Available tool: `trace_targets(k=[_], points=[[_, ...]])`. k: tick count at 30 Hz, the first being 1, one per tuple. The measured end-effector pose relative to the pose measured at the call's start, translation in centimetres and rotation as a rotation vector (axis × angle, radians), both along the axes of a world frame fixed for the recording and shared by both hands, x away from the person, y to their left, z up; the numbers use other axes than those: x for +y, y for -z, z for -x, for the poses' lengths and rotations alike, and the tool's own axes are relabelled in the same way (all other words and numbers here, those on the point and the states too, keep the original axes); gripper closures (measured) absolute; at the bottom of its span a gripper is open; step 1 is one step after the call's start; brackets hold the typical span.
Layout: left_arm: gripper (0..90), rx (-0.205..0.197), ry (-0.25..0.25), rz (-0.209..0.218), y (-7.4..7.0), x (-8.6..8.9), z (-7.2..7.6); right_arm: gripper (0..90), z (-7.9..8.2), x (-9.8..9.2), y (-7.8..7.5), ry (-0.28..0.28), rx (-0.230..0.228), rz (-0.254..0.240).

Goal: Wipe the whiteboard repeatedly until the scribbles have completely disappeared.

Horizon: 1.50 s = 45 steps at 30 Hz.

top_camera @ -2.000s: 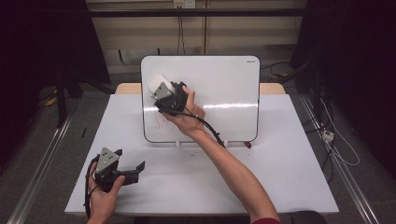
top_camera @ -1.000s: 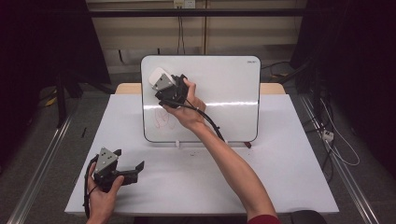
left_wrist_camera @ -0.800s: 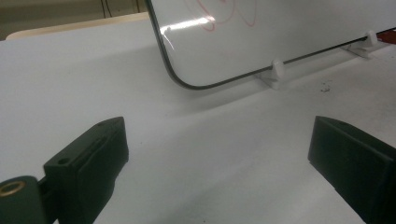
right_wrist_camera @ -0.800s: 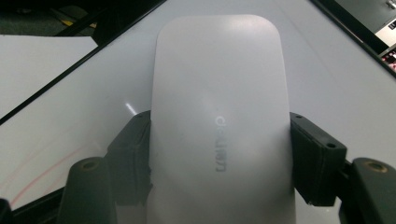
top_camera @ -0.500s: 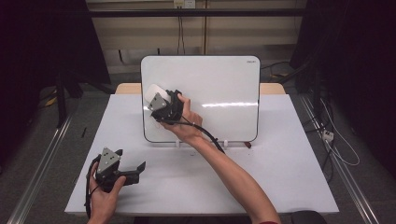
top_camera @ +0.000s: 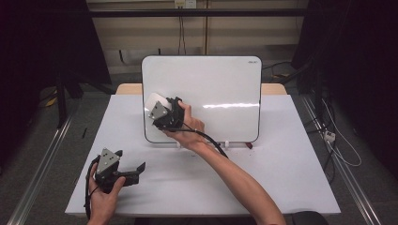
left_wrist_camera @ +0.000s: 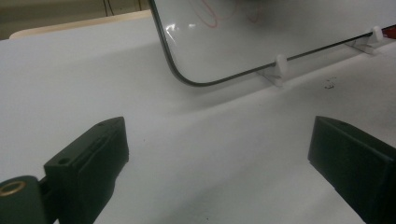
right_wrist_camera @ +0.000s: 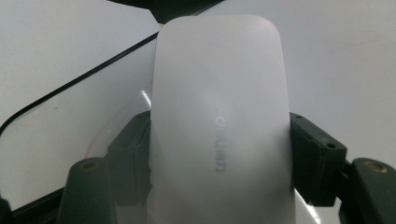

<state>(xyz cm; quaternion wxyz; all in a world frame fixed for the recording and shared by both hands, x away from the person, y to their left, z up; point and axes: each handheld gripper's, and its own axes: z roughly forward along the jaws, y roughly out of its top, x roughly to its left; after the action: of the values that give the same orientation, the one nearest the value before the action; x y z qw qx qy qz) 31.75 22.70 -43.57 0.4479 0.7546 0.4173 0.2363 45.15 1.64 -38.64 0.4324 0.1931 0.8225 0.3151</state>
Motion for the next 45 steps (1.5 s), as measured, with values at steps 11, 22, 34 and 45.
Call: trace_targets(k=[11, 22, 34, 45], points=[[4.9, 0.001, -0.002, 0.003, 0.0, 0.0, 0.0, 31.5, -3.2, -3.3, -3.8, 0.110, -0.011, -0.122], [4.9, 0.008, 0.002, 0.003, 0.0, -0.2, 0.0, 31.4, -1.2, -2.4, -1.5, 0.090, -0.031, -0.089], [4.9, 0.002, 0.002, -0.003, 0.0, -0.2, 0.0, 31.4, 2.0, -0.1, 2.2, -0.001, -0.023, 0.012], [4.7, 0.001, -0.001, 0.000, 0.0, -0.2, 0.0, 31.4, 0.3, -0.8, 0.4, 0.020, -0.003, -0.023]])
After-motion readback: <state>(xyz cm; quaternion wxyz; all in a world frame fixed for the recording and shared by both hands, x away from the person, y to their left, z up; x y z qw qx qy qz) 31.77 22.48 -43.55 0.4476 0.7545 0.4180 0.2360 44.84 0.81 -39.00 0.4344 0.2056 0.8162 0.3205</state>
